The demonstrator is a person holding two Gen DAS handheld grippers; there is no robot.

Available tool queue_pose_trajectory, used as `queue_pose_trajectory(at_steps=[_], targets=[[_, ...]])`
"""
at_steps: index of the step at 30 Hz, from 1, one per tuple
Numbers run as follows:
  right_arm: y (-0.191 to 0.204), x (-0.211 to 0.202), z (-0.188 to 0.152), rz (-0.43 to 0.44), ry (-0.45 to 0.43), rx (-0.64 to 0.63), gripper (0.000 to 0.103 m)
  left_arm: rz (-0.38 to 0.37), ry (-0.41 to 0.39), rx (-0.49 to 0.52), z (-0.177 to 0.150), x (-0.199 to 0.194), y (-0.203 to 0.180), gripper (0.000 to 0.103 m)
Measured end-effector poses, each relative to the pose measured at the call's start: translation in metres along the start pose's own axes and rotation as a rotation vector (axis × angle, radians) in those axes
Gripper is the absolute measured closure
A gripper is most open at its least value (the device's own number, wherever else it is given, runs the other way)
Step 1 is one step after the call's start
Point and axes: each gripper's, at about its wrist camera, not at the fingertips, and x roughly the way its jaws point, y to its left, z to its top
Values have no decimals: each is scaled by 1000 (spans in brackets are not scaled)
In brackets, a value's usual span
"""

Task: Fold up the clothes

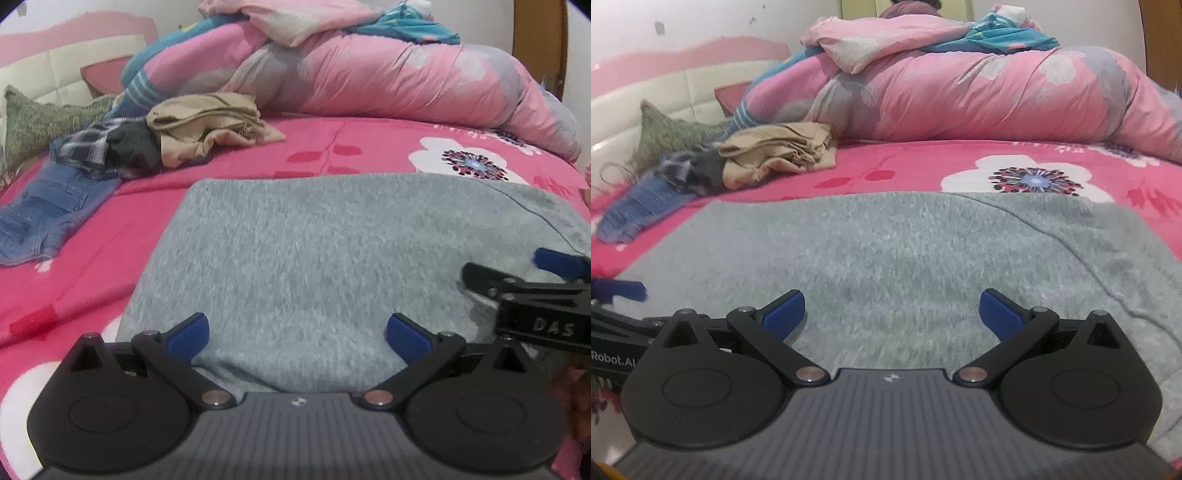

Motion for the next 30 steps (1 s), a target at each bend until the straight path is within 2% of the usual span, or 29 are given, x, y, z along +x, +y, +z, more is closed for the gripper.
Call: queue_pose_trajectory(at_steps=[5,8,10,11,13,17,20,22,27,30], targets=[[-5,-37,9,-127,-118,-70,2,3,25,1,3,1,0,0],[-17,-35,0,-186,-72,-118,3,5,37,-2,4,2,0,0],[-30,-24,-11,-193,24,-102,15,8,39,0,4,2,-1,0],[-35,-24,-13,-180,29,-83,17,11,39,3,4,2,-2,0],[-36,-31,-3,-175,15,-77,53,12,42,2,4,3,-2,0],[-43,-39,11,-174,-33,-56,58,14,43,2,4,3,-2,0],[-59,-22,-1,-226,43,-49,58,16,45,4,4,4,-3,0],[-63,-21,-2,-215,42,-48,60,17,46,6,4,4,-3,0],[-63,-31,22,-227,-40,-24,61,15,47,8,4,4,-2,0],[-75,-12,16,-257,9,-8,61,16,48,9,4,3,-2,0]])
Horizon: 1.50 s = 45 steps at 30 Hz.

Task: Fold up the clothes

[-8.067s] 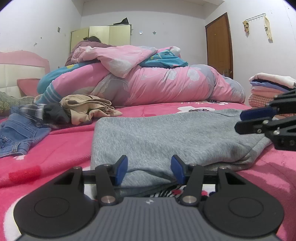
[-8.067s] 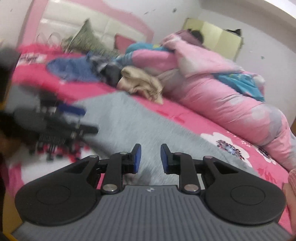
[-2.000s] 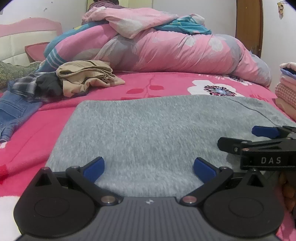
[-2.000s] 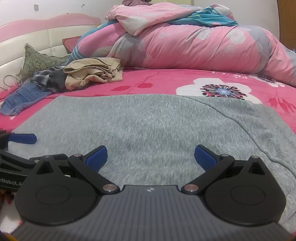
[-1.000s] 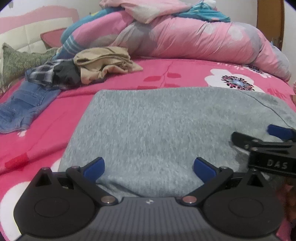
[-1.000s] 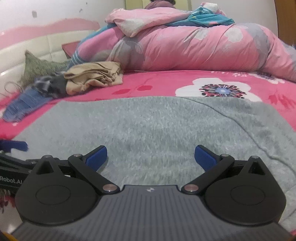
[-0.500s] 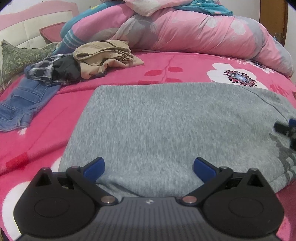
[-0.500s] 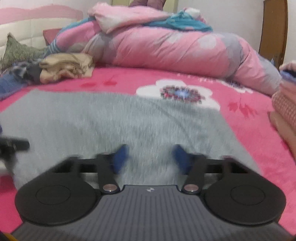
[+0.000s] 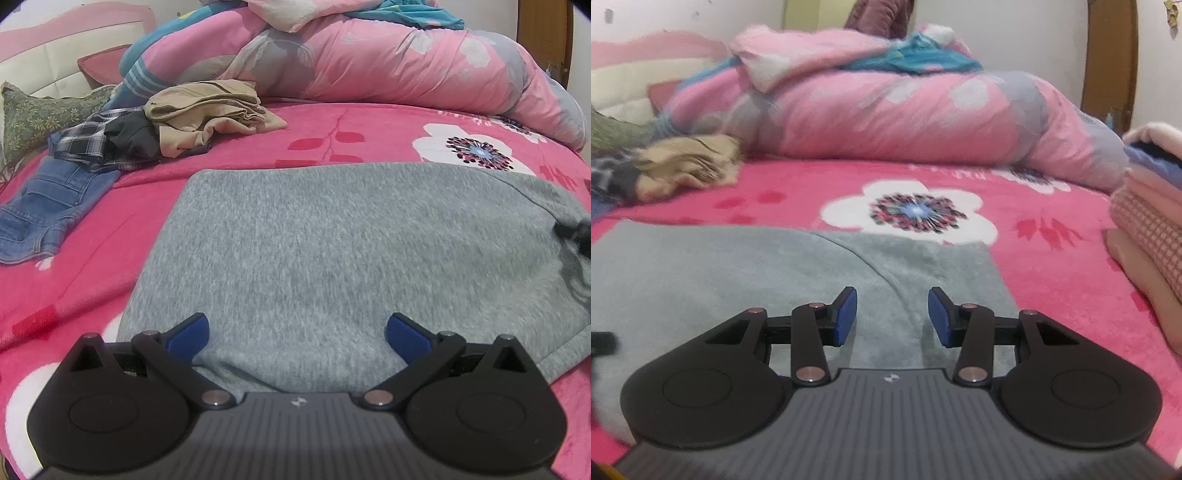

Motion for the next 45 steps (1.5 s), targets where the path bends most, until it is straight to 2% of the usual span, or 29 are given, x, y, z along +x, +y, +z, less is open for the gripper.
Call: queue_pose_trajectory(at_steps=[1,3,19,26,30,32,36,42,45], targets=[[-3,10,-7,0,23,3,62,1,0,0,0,0,0,0],[-4,14,-15,-1,2,-7,62,1,1,2,0,0,0,0],[2,12,-17,-18,-14,-29,61,4,-3,7,0,1,-1,0],[2,12,-19,-19,-21,-32,60,-56,-51,18,-6,1,8,0],[3,11,-19,-22,-20,-37,60,-85,-46,1,-5,-2,14,0],[4,11,-19,-25,-20,-41,60,-104,-66,-35,-5,-9,22,0],[8,10,-19,-40,-21,-59,59,-137,-171,-91,-9,-28,42,0],[11,10,-20,-56,-26,-76,59,-81,-193,-120,-13,-34,67,0],[11,10,-20,-56,-25,-76,59,-65,-119,-109,-16,-23,73,0]])
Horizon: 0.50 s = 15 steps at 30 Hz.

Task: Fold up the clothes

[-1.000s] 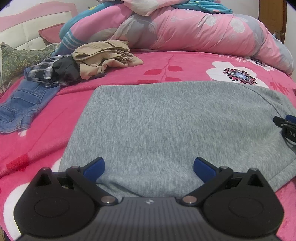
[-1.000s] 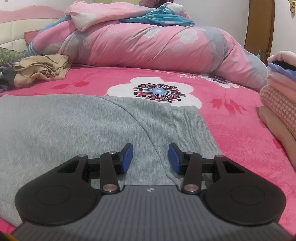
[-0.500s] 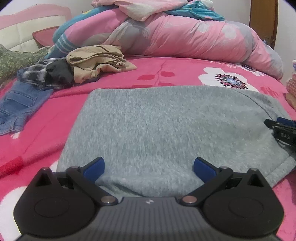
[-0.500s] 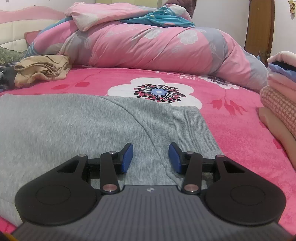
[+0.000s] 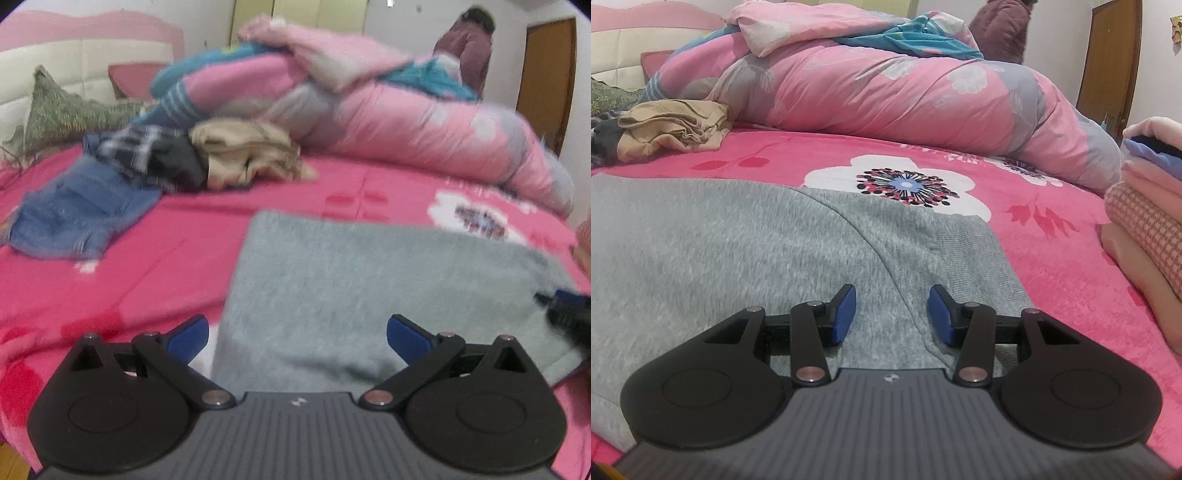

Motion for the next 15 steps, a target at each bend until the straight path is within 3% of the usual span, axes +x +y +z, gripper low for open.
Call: queue_pose_trajectory(at_steps=[3,7,11,15], targets=[[-1,0,3,6,13,-3,59,4,72,-24,-3,8,9,2],[-2,-14,13,19,31,15,51,-54,13,-85,1,-12,30,3],[12,-54,22,84,-81,43,45,-68,-12,-148,6,-25,57,3],[52,-95,29,251,-196,-41,37,-99,21,-290,7,-25,94,3]])
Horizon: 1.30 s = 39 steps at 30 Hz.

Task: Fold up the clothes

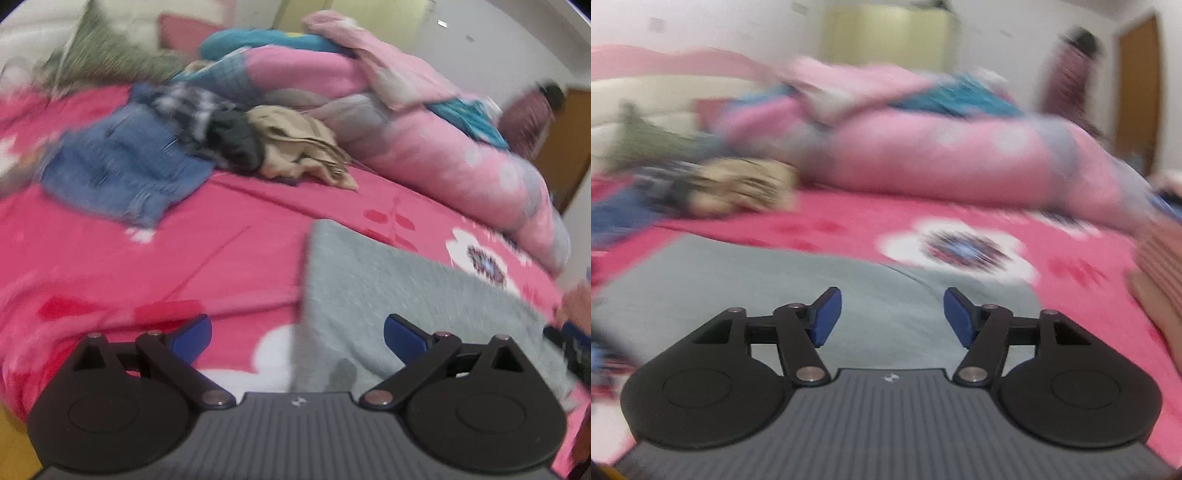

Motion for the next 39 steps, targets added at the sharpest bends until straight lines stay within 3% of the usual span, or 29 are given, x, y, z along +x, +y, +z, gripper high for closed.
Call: queue_pose_trajectory(at_steps=[5,9,12,16,23,35,38,39], targets=[[75,-10,3,246,-39,-143,32,2,27,-65,3,2,22,5],[133,-11,-8,343,-58,-335,32,-11,41,-61,1,5,27,12],[168,-10,-16,357,-58,-472,32,-22,50,-58,1,8,30,22],[201,-4,-24,300,-45,-648,32,-56,73,-58,0,14,34,39],[233,4,-36,293,-10,-906,32,-117,106,-57,-1,23,35,45],[240,41,-22,268,66,-800,30,-162,142,-55,-2,40,31,45],[239,40,-22,259,63,-787,40,-162,134,-54,-1,40,30,45],[240,38,-23,247,53,-793,48,-162,133,-53,0,39,30,45]])
